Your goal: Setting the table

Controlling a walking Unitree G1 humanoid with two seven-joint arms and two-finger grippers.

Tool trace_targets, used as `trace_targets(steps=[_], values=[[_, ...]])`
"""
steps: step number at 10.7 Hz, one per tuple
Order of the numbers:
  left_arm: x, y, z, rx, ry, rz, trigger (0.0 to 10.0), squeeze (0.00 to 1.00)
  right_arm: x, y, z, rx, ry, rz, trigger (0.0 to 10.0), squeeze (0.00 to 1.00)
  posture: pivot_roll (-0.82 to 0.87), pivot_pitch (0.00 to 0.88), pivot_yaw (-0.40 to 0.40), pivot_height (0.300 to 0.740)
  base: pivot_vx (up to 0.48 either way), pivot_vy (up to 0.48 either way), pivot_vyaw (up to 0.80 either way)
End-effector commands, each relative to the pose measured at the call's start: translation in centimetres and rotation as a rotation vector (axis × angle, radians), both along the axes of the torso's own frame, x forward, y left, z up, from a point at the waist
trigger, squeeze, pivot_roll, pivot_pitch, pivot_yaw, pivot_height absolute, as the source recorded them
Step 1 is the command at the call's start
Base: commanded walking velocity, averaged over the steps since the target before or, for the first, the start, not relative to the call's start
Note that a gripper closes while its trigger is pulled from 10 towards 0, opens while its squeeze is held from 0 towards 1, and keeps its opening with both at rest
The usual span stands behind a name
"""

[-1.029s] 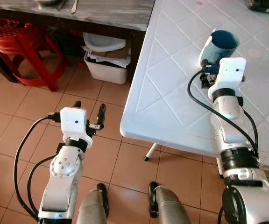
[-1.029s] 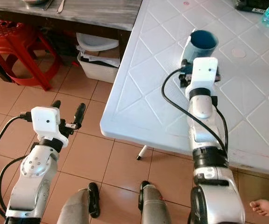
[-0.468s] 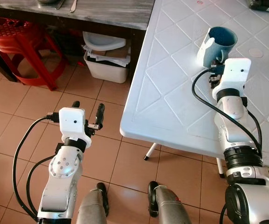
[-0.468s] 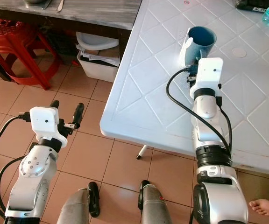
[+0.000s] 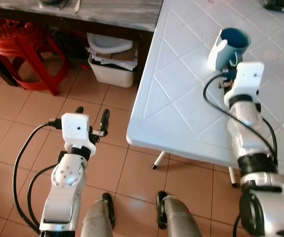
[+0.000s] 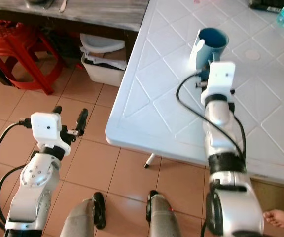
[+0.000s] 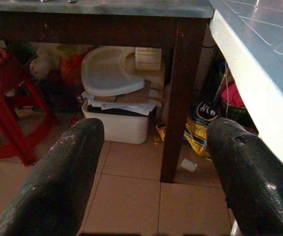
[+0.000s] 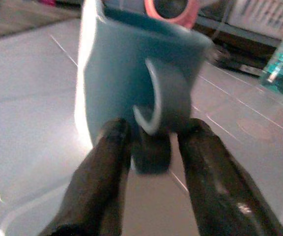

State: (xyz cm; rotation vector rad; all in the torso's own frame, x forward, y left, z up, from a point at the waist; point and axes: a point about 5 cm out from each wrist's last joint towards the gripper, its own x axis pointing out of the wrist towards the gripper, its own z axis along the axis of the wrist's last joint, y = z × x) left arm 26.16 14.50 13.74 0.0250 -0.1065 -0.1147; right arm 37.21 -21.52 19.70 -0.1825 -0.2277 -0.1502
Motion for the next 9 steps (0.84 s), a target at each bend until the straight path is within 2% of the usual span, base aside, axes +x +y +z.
trace_targets(steps=[1,4,5,6,9], values=[[-0.21,0.22,-0.08,0.009,0.008,0.012,10.0,0.0,0.06,-0.28,0.19,0.02,-0.01,0.007,10.0,1.0,0.01,0.309,0.011,0.74,0.0,0.0,0.0],[-0.21,0.35,-0.03,0.015,0.008,0.015,10.0,0.0,0.72,0.4,0.74,0.021,-0.007,0.077,10.0,1.0,0.01,0.313,0.014,0.74,0.0,0.0,0.0],[-0.19,0.35,0.0,0.016,0.008,0.016,10.0,0.0,0.83,0.38,0.82,0.035,-0.008,0.08,0.0,0.61,0.01,0.313,0.014,0.74,0.0,0.0,0.0],[-0.17,0.35,0.02,0.016,0.008,0.017,10.0,0.0,0.88,0.38,0.8,0.036,-0.005,0.079,0.0,0.0,0.01,0.313,0.014,0.74,0.0,0.0,0.0],[-0.17,0.34,0.04,0.017,0.007,0.018,10.0,0.0,0.9,0.29,0.66,0.034,-0.005,0.077,0.0,0.0,0.01,0.317,0.016,0.74,0.0,0.0,0.0]])
